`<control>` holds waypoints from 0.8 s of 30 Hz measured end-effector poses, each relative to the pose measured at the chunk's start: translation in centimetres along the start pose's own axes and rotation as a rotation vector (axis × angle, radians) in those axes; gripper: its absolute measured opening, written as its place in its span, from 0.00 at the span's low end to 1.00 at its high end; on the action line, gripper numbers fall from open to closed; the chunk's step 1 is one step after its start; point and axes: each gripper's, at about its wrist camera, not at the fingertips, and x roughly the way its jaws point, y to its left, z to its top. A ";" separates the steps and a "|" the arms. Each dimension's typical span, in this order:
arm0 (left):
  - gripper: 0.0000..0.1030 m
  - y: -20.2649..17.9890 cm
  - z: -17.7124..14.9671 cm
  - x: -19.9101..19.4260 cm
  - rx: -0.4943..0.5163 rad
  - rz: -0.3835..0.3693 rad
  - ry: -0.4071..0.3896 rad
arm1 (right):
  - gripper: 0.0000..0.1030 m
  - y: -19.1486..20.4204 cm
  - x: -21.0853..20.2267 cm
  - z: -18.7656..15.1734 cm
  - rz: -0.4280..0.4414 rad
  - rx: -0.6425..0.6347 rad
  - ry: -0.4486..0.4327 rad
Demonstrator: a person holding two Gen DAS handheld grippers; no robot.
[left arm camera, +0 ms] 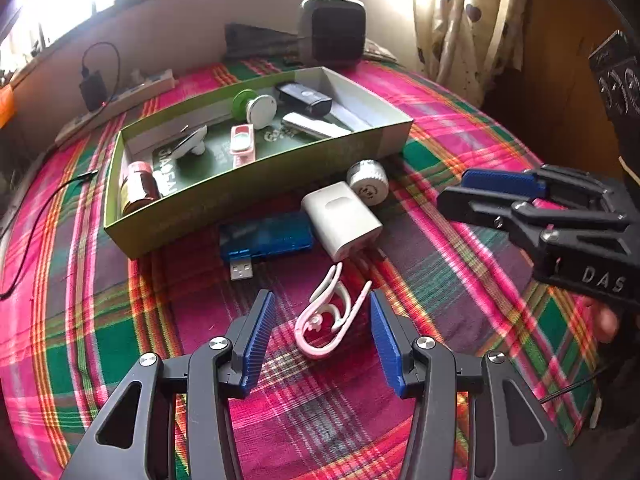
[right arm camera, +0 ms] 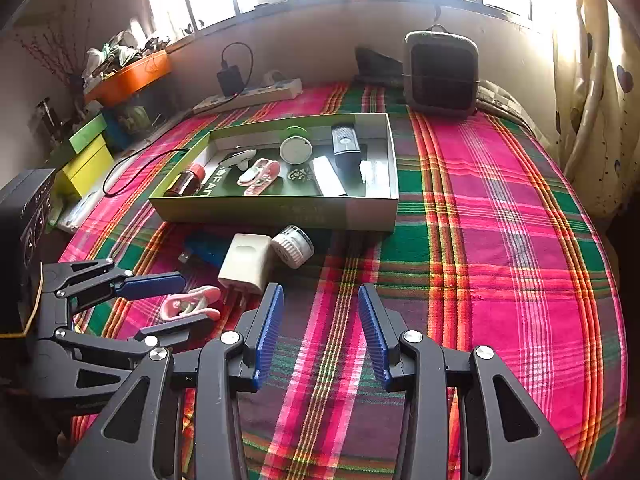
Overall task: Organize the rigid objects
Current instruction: 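Close the left tool on the white cable clip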
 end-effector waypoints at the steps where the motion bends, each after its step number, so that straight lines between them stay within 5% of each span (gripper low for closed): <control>1: 0.47 0.0 -0.1 0.0 -0.001 0.002 -0.002 | 0.39 0.0 0.0 0.0 -0.001 0.001 0.001; 8: 0.45 1.2 -0.2 -0.2 -0.054 -0.007 -0.027 | 0.39 0.2 0.7 0.2 -0.007 -0.003 0.016; 16: 0.26 1.9 -0.2 -0.4 -0.086 -0.007 -0.031 | 0.39 1.0 1.0 0.3 -0.007 -0.013 0.025; 24: 0.22 3.0 -0.9 -1.0 -0.124 0.002 -0.038 | 0.39 1.6 1.4 0.3 -0.004 -0.013 0.038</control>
